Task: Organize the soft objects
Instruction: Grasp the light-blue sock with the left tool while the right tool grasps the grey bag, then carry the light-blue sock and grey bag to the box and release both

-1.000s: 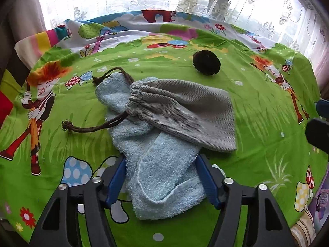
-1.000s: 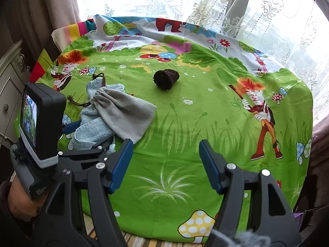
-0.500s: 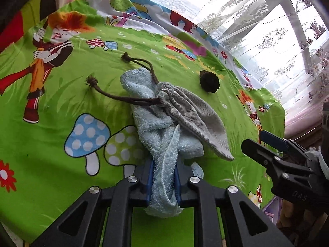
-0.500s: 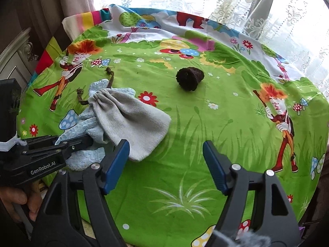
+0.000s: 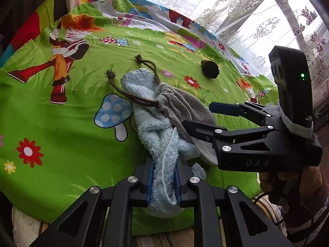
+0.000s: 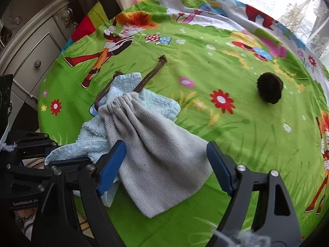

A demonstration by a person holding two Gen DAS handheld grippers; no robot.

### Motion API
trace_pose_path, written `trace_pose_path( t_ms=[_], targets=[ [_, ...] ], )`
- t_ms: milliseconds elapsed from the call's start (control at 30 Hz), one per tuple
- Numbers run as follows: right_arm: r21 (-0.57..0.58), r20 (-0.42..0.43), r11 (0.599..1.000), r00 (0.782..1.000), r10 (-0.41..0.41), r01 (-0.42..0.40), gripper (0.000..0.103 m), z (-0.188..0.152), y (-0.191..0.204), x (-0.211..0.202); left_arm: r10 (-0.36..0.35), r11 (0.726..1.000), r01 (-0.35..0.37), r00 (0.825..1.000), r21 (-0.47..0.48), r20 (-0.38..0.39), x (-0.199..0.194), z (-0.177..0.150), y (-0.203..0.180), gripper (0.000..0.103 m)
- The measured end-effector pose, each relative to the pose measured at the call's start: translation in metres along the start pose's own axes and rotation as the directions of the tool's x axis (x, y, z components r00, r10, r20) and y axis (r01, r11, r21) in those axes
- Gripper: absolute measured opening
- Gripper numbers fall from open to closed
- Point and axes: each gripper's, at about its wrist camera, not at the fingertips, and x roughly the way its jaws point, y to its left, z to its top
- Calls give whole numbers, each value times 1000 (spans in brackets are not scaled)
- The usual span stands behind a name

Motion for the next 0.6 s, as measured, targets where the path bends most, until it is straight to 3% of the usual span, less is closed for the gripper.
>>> trace_pose_path(
  t_ms=[67,100,200,433,600],
  targets=[
    [6,-13,999,999,38,-38,60,-2,3,5,8,1000,-8,1000,-19,11,-4,-2,5,17],
    [-2,-18,999,999,49,-49,40,-3,7,6,13,1000,-13,1000,-27,20,-6,-2,7,17],
    [-52,-12,999,1000,14,-14,17,-11,19,3,43,997,-39,997,-70,57,-16,-5,16,17],
    [54,91,997,995,-50,46,10,-33,10,-40,97,979,-64,981,-194,169,-47,-10,42,17],
    [147,141,986,985,-100,79,10,-53,-1,-79,109,977,-67,972,-201,209,-59,-13,42,17]
  ],
)
